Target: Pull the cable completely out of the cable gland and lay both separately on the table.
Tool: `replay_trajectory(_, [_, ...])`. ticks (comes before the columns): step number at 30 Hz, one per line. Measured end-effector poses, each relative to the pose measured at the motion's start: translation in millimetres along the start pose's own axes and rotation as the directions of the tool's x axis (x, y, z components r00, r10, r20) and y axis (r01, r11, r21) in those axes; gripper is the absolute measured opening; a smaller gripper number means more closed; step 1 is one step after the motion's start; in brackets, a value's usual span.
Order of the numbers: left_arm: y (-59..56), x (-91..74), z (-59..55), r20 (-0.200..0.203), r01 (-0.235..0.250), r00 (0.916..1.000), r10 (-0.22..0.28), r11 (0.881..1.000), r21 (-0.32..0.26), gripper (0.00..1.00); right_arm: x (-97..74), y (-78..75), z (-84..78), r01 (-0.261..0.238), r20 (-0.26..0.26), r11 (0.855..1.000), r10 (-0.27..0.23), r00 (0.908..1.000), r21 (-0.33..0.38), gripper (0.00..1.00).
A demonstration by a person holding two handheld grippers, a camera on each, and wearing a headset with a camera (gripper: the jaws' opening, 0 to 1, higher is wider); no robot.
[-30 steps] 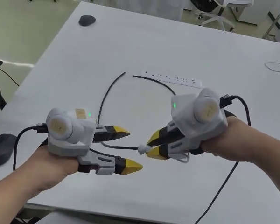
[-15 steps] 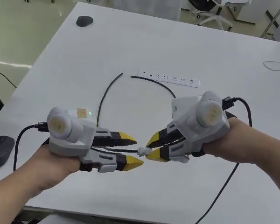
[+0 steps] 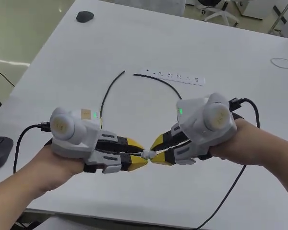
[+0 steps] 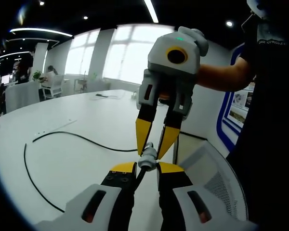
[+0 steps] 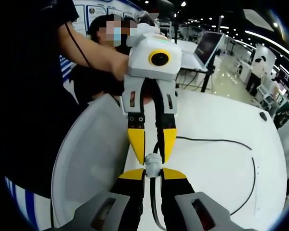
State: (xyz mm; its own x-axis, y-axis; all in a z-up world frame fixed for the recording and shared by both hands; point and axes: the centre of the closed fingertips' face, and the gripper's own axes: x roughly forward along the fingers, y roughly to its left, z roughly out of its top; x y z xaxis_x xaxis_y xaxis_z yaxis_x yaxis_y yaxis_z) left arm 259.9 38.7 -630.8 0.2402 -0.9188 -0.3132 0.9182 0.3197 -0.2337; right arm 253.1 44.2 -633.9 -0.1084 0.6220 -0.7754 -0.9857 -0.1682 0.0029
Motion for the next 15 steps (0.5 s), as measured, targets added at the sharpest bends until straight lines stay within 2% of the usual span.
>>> replay_trajectory(7, [2.3,1.0,-0.4,0.0,-0.005,1.0,0.005,1.0,0.013,0.16,-1.0,-0.6,-1.4,-0.003,0.035,1.0,0.004,0.9994,-0.014,0.07])
replay_trajectory(10, [3.8,-0.1,1.0,0.001,-0.014,0.9999,0.014,1.0,-0.005,0.15,-1.3,-2.1,-0.6,0.009,0.068,1.0,-0.007,0.9977,-0.021,0.08])
replay_trajectory(15, [1.5,0.1,-1.6,-0.021,-0.007,0.9998,0.007,0.999,-0.039,0.15,0.8,1.3,-0.5,0.003,0.088,1.0,-0.003,0.9962,0.003,0.08])
